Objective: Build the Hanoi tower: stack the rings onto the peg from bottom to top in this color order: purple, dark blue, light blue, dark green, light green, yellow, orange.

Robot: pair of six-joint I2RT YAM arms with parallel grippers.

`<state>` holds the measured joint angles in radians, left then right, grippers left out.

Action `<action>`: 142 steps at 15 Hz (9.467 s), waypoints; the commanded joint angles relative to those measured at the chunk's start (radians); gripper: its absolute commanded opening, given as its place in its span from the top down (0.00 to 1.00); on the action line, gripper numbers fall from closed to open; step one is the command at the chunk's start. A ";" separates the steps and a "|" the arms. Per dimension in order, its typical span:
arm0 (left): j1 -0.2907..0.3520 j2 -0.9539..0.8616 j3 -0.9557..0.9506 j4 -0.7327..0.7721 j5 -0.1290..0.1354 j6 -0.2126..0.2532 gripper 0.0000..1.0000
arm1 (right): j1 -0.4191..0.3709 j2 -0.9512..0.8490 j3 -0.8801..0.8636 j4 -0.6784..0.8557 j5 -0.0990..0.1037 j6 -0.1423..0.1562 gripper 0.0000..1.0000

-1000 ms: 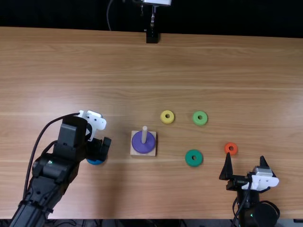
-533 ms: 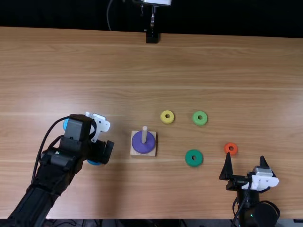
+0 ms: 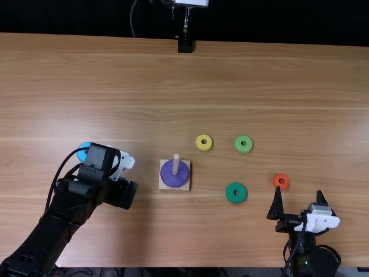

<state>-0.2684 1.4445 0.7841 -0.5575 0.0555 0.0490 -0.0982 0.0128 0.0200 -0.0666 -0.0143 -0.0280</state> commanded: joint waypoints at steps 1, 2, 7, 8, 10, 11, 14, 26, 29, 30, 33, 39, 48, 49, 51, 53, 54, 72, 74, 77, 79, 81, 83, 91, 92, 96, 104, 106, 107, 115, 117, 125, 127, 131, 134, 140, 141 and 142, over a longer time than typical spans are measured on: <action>0.003 0.031 0.027 -0.002 0.007 0.006 0.00 | 0.003 -0.013 -0.005 -0.003 0.005 -0.001 0.00; 0.003 0.045 0.027 -0.002 0.007 0.010 0.00 | 0.003 -0.013 -0.005 -0.003 0.005 -0.001 0.00; 0.003 0.074 0.035 0.000 0.007 0.012 0.00 | 0.003 -0.013 -0.005 -0.003 0.007 -0.001 0.00; 0.003 0.076 0.035 0.003 0.007 0.012 0.00 | 0.003 -0.013 -0.005 -0.003 0.005 -0.001 0.00; 0.001 0.093 0.038 0.007 0.007 0.012 0.00 | 0.003 -0.013 -0.005 -0.003 0.007 -0.001 0.00; 0.001 0.096 0.046 0.007 0.007 0.014 0.00 | 0.003 -0.013 -0.005 -0.003 0.005 -0.001 0.00; 0.000 0.096 0.047 0.007 0.007 0.014 0.00 | 0.003 -0.013 -0.005 -0.003 0.005 -0.001 0.00; -0.014 0.090 0.115 -0.002 -0.056 0.015 0.95 | 0.003 -0.013 -0.005 -0.003 0.005 -0.001 0.00; -0.038 0.083 0.210 -0.004 -0.057 0.004 0.95 | 0.003 -0.013 -0.005 -0.003 0.007 -0.001 0.00; -0.038 0.083 0.244 -0.013 -0.057 0.001 0.95 | 0.003 -0.013 -0.005 -0.003 0.005 -0.001 0.00; -0.038 0.082 0.359 -0.168 -0.057 -0.001 1.00 | 0.003 -0.013 -0.005 -0.003 0.007 -0.001 0.00; -0.063 0.137 0.652 -0.484 -0.052 -0.007 1.00 | 0.003 -0.013 -0.005 -0.003 0.005 -0.001 0.00; -0.210 0.278 0.988 -0.694 -0.037 -0.128 1.00 | 0.003 -0.013 -0.005 -0.003 0.007 -0.001 0.00; -0.226 0.290 1.009 -0.702 -0.035 -0.161 1.00 | 0.003 -0.013 -0.005 -0.003 0.007 -0.001 0.00; -0.264 0.307 1.040 -0.703 -0.037 -0.198 1.00 | 0.003 -0.013 -0.005 -0.003 0.005 -0.001 0.00; -0.296 0.309 1.051 -0.703 -0.035 -0.229 1.00 | 0.003 -0.013 -0.005 -0.003 0.005 -0.001 0.00; -0.308 0.309 1.054 -0.703 -0.035 -0.252 1.00 | 0.003 -0.013 -0.005 -0.003 0.005 -0.001 0.00; -0.391 0.358 1.069 -0.702 -0.035 -0.281 1.00 | 0.003 -0.013 -0.005 -0.003 0.005 -0.001 0.00; -0.391 0.369 1.069 -0.702 -0.035 -0.281 1.00 | 0.003 -0.013 -0.005 -0.003 0.005 -0.001 0.00; -0.393 0.372 1.067 -0.702 -0.035 -0.281 1.00 | 0.003 -0.013 -0.005 -0.003 0.005 -0.001 0.00; -0.393 0.370 1.066 -0.702 -0.035 -0.275 0.93 | 0.003 -0.013 -0.005 -0.003 0.007 -0.001 0.00; -0.390 0.369 1.057 -0.703 -0.033 -0.277 0.26 | 0.003 -0.013 -0.005 -0.003 0.005 -0.001 0.00; -0.384 0.364 1.041 -0.703 -0.033 -0.277 0.00 | 0.003 -0.013 -0.005 -0.003 0.005 -0.001 0.00; -0.316 0.355 1.057 -0.676 -0.037 -0.264 0.00 | 0.003 -0.013 -0.005 -0.003 0.007 -0.001 0.00; -0.292 0.353 1.063 -0.654 -0.037 -0.264 0.00 | 0.003 -0.013 -0.005 -0.003 0.005 -0.001 0.00; -0.169 0.264 1.040 -0.494 -0.035 -0.264 0.00 | 0.003 -0.013 -0.005 -0.003 0.007 -0.001 0.00; 0.132 0.165 0.814 -0.418 -0.190 -0.051 0.00 | 0.003 -0.013 -0.005 -0.003 0.007 -0.001 0.00; 0.195 0.165 0.748 -0.414 -0.186 0.047 0.00 | 0.003 -0.013 -0.005 -0.003 0.005 -0.001 0.00; 0.238 0.165 0.715 -0.413 -0.179 0.056 0.00 | 0.003 -0.013 -0.005 -0.003 0.007 -0.001 0.00; 0.278 0.295 0.573 -0.243 -0.019 0.060 0.00 | 0.003 -0.013 -0.005 -0.003 0.005 -0.001 0.00; 0.276 0.327 0.572 -0.243 -0.022 0.058 0.00 | 0.003 -0.013 -0.005 -0.003 0.005 -0.001 0.00; 0.276 0.433 0.570 -0.247 -0.024 0.061 0.00 | 0.003 -0.013 -0.005 -0.003 0.007 -0.001 0.00; 0.278 0.452 0.550 -0.247 -0.024 0.061 0.00 | 0.003 -0.013 -0.005 -0.003 0.005 -0.001 0.00; 0.278 0.458 0.521 -0.251 -0.035 0.061 0.00 | 0.003 -0.013 -0.005 -0.003 0.005 -0.001 0.00; 0.278 0.462 0.514 -0.247 -0.035 0.061 0.00 | 0.003 -0.013 -0.005 -0.003 0.005 -0.001 0.00; 0.278 0.498 0.514 -0.245 -0.035 0.061 0.00 | 0.003 -0.013 -0.005 -0.003 0.005 -0.001 0.00; 0.279 0.502 0.515 -0.245 -0.035 0.061 0.00 | 0.003 -0.013 -0.005 -0.003 0.005 -0.001 0.00; 0.279 0.513 0.515 -0.245 -0.035 0.061 0.00 | 0.003 -0.013 -0.005 -0.003 0.005 -0.001 0.00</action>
<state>0.0193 1.9308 1.3132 -0.8043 0.0147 0.1009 -0.0982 0.0128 0.0204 -0.0666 -0.0139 -0.0277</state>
